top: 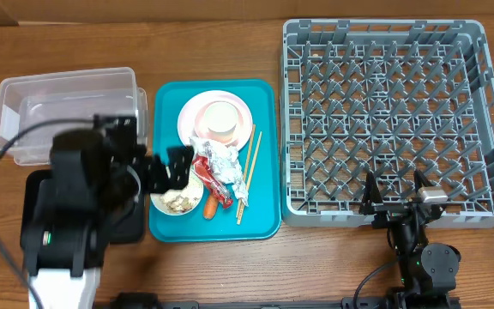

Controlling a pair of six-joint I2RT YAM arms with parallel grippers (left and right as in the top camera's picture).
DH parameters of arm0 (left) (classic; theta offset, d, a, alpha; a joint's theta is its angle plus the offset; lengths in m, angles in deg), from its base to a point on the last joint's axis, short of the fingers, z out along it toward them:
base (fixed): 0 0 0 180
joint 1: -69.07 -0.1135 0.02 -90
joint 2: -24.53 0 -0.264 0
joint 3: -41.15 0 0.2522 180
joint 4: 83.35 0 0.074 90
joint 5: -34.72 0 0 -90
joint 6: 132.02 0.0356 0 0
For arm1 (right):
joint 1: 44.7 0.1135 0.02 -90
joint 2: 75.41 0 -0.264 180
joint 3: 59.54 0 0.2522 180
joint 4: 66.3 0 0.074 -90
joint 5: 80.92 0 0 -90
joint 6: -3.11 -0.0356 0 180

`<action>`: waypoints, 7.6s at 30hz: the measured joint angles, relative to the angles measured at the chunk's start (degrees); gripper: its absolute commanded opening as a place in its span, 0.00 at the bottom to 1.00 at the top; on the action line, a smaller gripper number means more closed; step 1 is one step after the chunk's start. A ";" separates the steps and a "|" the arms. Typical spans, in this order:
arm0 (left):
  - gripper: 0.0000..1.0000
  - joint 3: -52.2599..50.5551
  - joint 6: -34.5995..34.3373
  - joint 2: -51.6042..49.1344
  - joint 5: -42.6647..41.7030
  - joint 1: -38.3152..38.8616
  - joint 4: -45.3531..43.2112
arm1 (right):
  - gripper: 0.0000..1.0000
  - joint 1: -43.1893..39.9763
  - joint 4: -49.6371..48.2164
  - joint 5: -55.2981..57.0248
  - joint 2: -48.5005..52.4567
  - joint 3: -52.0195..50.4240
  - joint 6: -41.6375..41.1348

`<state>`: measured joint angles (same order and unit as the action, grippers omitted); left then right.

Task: Sort waste into correct bins and load items into the dishwasher
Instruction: 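Reach the left gripper to the red snack wrapper and grasp it, then carry the red wrapper left and drop it into the clear bin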

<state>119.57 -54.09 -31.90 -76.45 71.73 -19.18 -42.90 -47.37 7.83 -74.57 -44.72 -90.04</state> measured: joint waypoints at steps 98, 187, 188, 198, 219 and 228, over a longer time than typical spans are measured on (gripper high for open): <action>0.77 -3.58 -10.32 -33.75 16.11 12.00 -3.82 | 1.00 0.00 -0.02 0.00 0.00 0.00 -0.02; 0.04 23.43 -12.26 -34.38 36.83 -7.26 6.67 | 1.00 0.00 -0.02 0.00 0.00 0.00 -0.04; 0.04 23.43 -13.16 -34.38 36.83 -9.29 6.45 | 1.00 0.00 -0.02 0.00 0.00 0.00 -0.02; 0.04 21.27 -24.98 -34.38 35.50 -22.75 0.57 | 1.00 0.00 0.00 0.00 0.00 0.00 0.00; 0.04 8.07 -32.57 -37.44 38.03 -25.94 -22.97 | 1.00 0.00 0.00 0.00 0.00 0.00 -0.04; 0.04 7.74 -27.23 -46.62 35.95 -27.76 -33.53 | 1.00 0.00 -0.02 0.02 0.00 0.00 -0.02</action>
<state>127.31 -81.32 -78.52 -40.49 43.97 -52.71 -42.90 -47.39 7.85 -74.57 -44.72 -90.07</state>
